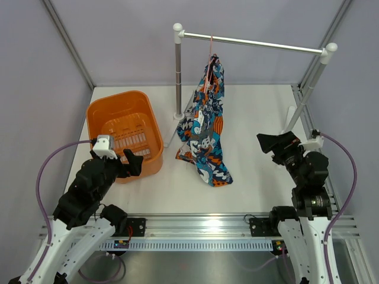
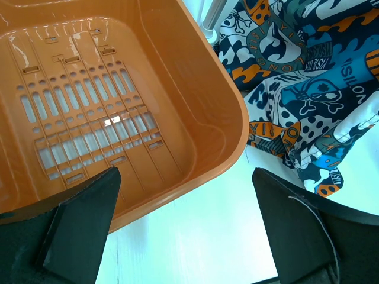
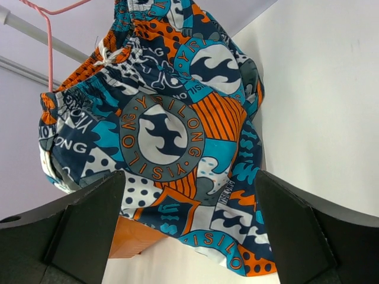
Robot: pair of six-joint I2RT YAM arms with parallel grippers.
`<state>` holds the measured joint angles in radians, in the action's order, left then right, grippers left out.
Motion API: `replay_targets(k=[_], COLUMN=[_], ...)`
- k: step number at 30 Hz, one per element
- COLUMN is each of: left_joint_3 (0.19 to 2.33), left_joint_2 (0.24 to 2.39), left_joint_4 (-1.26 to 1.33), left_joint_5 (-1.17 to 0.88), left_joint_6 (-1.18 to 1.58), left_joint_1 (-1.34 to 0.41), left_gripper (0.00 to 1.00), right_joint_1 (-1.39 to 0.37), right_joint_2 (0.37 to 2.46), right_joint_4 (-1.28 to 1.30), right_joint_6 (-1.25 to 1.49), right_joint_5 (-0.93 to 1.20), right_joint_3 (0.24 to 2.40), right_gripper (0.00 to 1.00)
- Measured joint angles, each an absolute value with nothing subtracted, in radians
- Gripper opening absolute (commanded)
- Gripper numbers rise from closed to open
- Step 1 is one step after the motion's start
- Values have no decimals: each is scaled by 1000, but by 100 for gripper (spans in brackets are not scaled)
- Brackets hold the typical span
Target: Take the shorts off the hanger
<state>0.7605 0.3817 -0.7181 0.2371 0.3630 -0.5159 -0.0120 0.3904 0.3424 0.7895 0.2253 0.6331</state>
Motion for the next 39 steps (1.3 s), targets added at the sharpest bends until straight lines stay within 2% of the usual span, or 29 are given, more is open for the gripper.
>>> replay_targets(k=[8, 13, 19, 24, 29, 39], left_joint_3=[760, 760, 760, 760, 760, 760], left_joint_2=[382, 382, 389, 390, 390, 397], left_joint_4=[-718, -717, -717, -717, -717, -717], left_joint_5=[234, 231, 223, 211, 204, 192], left_joint_6=[363, 363, 360, 355, 348, 344], left_joint_1=[-516, -516, -516, -516, -516, -518], left_gripper=[99, 99, 99, 99, 99, 99], right_joint_1=[-27, -239, -430, -488, -524, -575], right_joint_2=[737, 1003, 1326, 1497, 1673, 1821], right_joint_4=[289, 276, 293, 262, 213, 165], right_joint_6=[697, 612, 497, 416, 340, 244], right_joint_5=[318, 204, 10, -111, -204, -381], right_joint_3=[965, 1221, 1537, 1658, 1784, 1910], right_gripper=[100, 99, 93, 85, 83, 80])
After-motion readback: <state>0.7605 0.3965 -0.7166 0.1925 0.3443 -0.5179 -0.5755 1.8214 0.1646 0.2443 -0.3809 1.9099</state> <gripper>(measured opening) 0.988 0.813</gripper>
